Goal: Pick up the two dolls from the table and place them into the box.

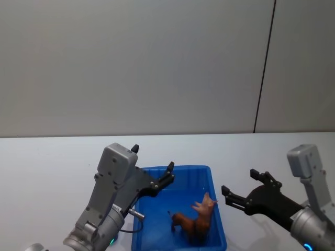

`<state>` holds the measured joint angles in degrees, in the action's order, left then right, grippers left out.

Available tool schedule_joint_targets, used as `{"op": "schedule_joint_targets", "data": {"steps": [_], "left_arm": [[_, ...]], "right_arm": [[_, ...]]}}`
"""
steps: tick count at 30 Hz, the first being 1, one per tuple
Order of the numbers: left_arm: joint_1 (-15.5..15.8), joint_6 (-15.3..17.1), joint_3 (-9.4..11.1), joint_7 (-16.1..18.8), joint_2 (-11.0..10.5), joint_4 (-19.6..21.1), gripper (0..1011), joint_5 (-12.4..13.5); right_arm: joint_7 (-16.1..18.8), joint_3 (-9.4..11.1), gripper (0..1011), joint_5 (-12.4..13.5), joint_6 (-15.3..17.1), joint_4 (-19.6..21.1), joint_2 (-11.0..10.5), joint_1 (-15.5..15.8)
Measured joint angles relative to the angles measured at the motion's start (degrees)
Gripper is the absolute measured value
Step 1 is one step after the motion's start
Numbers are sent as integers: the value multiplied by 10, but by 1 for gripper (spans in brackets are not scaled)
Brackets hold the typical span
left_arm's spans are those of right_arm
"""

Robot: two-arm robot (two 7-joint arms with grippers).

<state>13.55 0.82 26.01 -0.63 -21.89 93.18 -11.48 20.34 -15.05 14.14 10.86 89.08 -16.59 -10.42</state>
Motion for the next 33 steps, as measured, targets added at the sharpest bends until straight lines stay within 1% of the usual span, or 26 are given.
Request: {"op": "schedule_joint_targets", "data": {"steps": [6, 12, 17, 22, 27, 33], "left_arm": [[-4, 7, -1, 6, -3, 5, 1001, 1], [-18, 22, -5, 30, -12, 18, 1001, -3], [-38, 35, -9, 61, -24, 31, 1001, -20], [-61, 39, -14, 88, -37, 41, 1001, -40], [-76, 40, -17, 101, -45, 42, 1001, -56], [-86, 36, -20, 104, -49, 29, 1001, -70]], "right_arm": [[-8, 6, 1001, 7, -8, 7, -9, 10], [-13, 9, 1001, 11, -13, 11, -15, 16], [-15, 11, 1001, 12, -15, 13, -18, 19], [-17, 12, 1001, 14, -17, 15, -20, 21], [-18, 13, 1001, 15, -18, 16, -22, 23], [-19, 14, 1001, 15, -19, 17, -23, 24]]}}
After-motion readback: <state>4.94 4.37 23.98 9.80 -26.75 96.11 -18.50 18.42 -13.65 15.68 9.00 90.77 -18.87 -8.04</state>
